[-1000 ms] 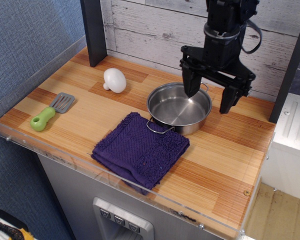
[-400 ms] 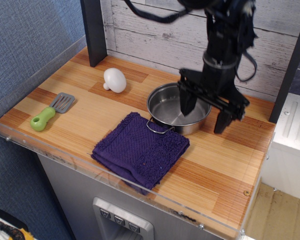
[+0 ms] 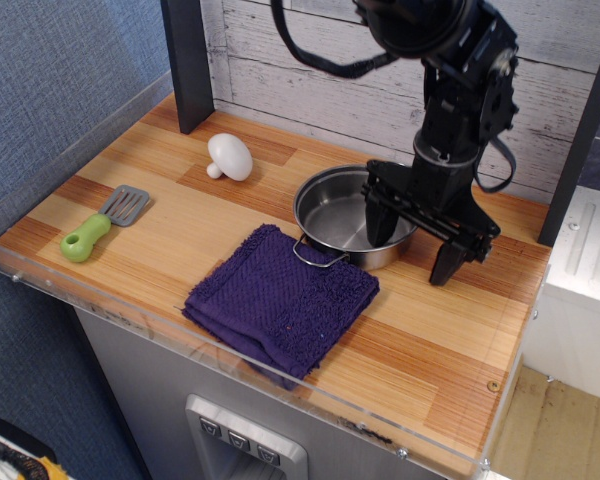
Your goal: Hold the steel pan from center of the table and place it on above the black cloth, which is in the center of the table.
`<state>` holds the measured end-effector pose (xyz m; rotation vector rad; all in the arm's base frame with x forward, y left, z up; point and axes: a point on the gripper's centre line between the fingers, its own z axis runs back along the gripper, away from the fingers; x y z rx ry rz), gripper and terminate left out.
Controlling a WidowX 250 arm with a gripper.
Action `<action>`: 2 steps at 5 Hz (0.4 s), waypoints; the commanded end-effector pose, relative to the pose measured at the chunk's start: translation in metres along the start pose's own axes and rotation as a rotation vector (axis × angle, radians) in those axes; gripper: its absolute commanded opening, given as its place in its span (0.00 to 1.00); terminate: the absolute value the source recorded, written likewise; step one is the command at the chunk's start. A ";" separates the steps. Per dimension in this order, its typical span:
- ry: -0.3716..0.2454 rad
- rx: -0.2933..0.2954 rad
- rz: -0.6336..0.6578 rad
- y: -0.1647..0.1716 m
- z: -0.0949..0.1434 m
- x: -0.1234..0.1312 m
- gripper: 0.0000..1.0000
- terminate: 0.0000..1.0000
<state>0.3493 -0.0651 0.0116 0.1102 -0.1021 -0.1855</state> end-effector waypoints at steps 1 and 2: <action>-0.065 -0.015 0.002 0.000 0.014 0.011 0.00 0.00; -0.081 -0.028 0.009 0.004 0.026 0.013 0.00 0.00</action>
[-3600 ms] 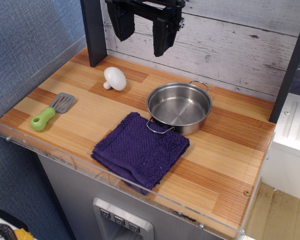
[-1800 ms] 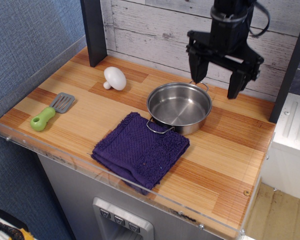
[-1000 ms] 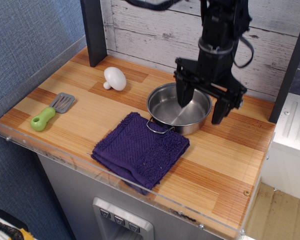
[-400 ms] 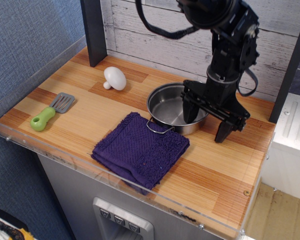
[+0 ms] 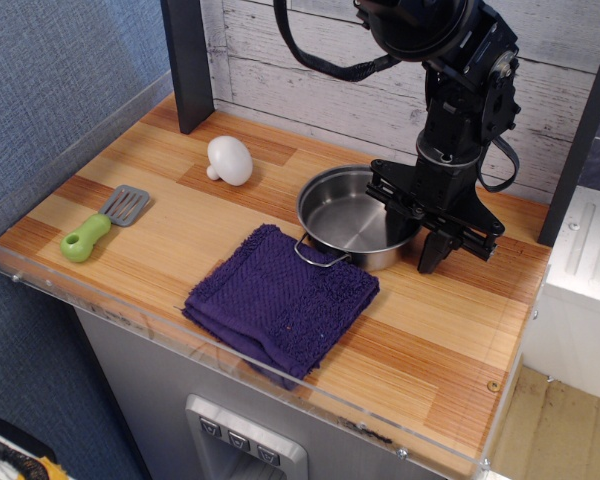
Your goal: Hold the steel pan from center of the table and place it on above the black cloth, which is in the center of the table.
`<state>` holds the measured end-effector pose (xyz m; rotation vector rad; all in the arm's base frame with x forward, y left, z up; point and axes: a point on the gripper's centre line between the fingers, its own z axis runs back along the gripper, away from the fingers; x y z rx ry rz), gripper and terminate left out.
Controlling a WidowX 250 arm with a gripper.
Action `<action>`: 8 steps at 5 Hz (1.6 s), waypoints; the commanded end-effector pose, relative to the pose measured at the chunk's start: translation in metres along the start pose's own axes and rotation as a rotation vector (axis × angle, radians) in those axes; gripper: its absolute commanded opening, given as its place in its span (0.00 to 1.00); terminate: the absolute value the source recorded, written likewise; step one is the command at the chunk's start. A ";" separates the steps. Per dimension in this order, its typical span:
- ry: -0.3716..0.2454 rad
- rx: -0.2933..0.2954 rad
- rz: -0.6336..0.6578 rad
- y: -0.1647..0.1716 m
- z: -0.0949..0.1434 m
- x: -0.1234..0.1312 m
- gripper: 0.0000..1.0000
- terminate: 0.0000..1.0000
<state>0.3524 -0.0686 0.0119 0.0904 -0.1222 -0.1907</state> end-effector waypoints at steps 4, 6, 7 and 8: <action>-0.195 -0.027 0.057 0.067 0.137 0.019 0.00 0.00; -0.189 -0.075 0.030 0.044 0.150 -0.037 0.00 0.00; -0.166 -0.052 0.019 0.044 0.140 -0.057 0.00 0.00; -0.165 -0.050 0.029 0.045 0.130 -0.071 0.00 0.00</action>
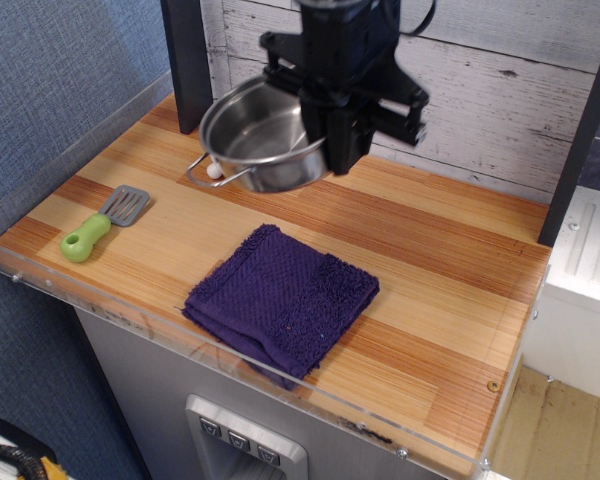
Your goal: Hold the steel pan from center of the table and place it on above the black cloth, which is in the center of the table.
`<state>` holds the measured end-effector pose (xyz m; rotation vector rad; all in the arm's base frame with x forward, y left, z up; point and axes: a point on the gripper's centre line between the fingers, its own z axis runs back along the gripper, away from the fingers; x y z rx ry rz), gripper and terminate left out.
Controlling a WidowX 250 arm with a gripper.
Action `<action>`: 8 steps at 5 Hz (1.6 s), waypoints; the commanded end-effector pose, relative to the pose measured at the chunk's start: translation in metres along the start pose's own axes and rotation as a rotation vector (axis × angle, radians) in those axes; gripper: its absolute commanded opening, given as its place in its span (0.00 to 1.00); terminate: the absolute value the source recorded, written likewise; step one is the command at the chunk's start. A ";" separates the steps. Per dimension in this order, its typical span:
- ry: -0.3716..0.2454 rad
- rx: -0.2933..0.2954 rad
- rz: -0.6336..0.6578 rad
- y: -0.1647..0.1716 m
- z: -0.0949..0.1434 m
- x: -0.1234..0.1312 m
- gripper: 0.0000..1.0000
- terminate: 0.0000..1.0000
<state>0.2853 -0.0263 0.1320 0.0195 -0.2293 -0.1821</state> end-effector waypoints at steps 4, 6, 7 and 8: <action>0.046 -0.009 -0.053 -0.022 -0.064 -0.041 0.00 0.00; 0.057 -0.002 -0.065 -0.026 -0.069 -0.045 0.00 0.00; 0.067 -0.026 -0.055 -0.024 -0.071 -0.049 0.00 0.00; 0.074 -0.033 -0.040 -0.021 -0.070 -0.050 1.00 0.00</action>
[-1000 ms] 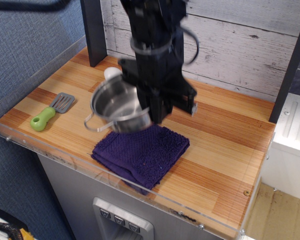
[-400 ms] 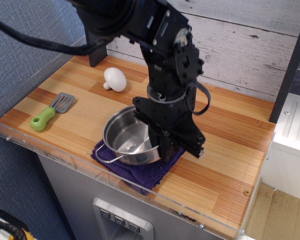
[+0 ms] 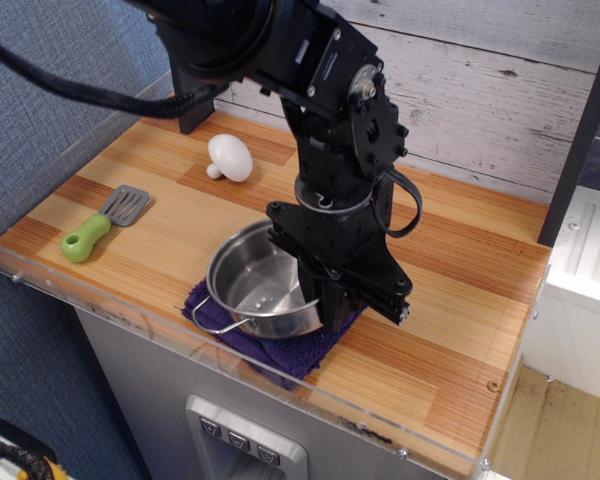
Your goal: Hold the steel pan from center of the table and place it on above the black cloth, which is in the center of the table.
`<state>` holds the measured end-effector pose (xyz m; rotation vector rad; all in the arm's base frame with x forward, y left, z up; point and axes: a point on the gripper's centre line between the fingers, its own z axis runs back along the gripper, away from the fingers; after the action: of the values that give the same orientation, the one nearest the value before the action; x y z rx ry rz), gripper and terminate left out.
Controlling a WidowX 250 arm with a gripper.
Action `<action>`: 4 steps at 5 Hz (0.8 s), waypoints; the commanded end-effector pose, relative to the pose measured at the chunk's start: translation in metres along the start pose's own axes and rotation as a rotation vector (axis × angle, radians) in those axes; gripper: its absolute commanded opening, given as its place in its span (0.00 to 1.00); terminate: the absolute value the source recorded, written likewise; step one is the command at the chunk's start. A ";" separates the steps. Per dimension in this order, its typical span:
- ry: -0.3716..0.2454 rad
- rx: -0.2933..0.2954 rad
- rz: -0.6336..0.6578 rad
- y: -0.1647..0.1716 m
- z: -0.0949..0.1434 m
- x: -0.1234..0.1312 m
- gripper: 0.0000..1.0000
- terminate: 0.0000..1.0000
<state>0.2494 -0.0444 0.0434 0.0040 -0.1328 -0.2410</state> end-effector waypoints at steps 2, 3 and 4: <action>0.006 -0.033 0.045 0.009 0.006 -0.001 1.00 0.00; -0.003 -0.049 0.045 0.009 0.014 0.003 1.00 0.00; -0.055 -0.052 0.056 0.013 0.041 0.017 1.00 0.00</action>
<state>0.2601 -0.0371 0.0741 -0.0587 -0.1325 -0.1881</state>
